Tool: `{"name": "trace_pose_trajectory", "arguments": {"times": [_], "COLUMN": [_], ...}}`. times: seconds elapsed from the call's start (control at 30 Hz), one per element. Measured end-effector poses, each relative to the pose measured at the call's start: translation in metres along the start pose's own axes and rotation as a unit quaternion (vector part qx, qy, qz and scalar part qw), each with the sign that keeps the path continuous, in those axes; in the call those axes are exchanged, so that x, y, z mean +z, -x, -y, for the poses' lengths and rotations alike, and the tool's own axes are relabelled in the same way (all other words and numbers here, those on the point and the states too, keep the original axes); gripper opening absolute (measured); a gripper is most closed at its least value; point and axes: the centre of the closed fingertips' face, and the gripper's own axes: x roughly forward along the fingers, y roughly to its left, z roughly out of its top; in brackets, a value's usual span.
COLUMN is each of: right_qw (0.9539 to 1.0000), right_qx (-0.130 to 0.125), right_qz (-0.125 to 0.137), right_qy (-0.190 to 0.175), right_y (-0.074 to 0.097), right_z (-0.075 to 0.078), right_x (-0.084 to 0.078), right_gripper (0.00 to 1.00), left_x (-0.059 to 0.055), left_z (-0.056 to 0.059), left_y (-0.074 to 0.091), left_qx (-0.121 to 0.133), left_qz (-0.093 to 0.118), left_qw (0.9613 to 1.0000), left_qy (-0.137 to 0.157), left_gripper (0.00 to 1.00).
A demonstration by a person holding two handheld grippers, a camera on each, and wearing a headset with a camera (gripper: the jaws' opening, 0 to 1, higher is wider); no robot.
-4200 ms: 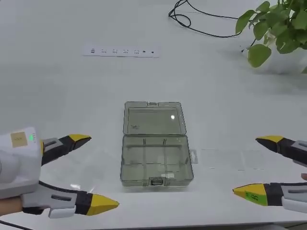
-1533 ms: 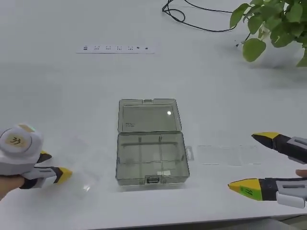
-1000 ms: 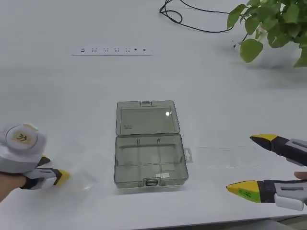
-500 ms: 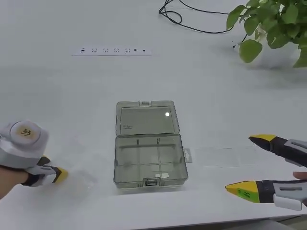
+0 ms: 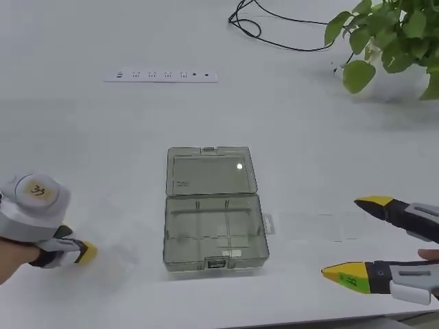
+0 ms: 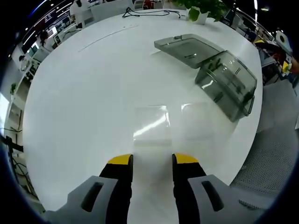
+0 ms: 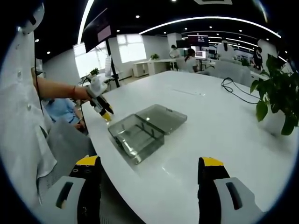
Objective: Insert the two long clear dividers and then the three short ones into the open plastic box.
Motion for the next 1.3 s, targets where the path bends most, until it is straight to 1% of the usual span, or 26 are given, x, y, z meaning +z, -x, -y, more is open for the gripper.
{"name": "trace_pose_trajectory", "arguments": {"times": [0.23,0.37,0.57,0.77,1.03,1.2,1.3], "right_qw": [1.0000,1.0000,1.0000,0.9999,1.0000,1.0000,1.0000], "right_qx": [0.001,0.003,0.003,0.005,0.004,0.004,0.005], "right_qz": [-0.002,-0.007,-0.004,-0.006,-0.005,-0.006,-0.006], "right_qy": [0.003,0.004,0.006,0.007,0.005,0.005,0.004], "right_y": [-0.0001,-0.0004,-0.0005,-0.0020,-0.0023,-0.0020,-0.0023], "right_z": [-0.0008,-0.0015,-0.0006,-0.0021,-0.0018,-0.0020,-0.0025], "right_x": [0.0004,-0.0015,0.0023,0.0012,0.0017,0.0012,0.0013], "right_gripper": [0.86,0.86,0.86,0.86,0.86,0.86,0.86], "left_x": [0.0010,0.0018,0.0024,0.0029,0.0041,0.0038,0.0054], "left_z": [0.0021,0.0027,0.0024,0.0040,0.0036,0.0041,0.0043], "left_y": [0.0002,0.0002,0.0009,0.0008,0.0016,0.0024,0.0037], "left_qx": [-0.003,-0.006,-0.006,-0.010,-0.013,-0.016,-0.018], "left_qz": [0.003,0.008,0.011,0.013,0.021,0.026,0.037], "left_qw": [1.0000,0.9999,0.9999,0.9998,0.9992,0.9989,0.9978], "left_qy": [-0.002,0.006,0.007,0.011,0.030,0.034,0.051], "left_gripper": [0.32,0.32,0.31,0.31,0.31,0.31,0.31]}}
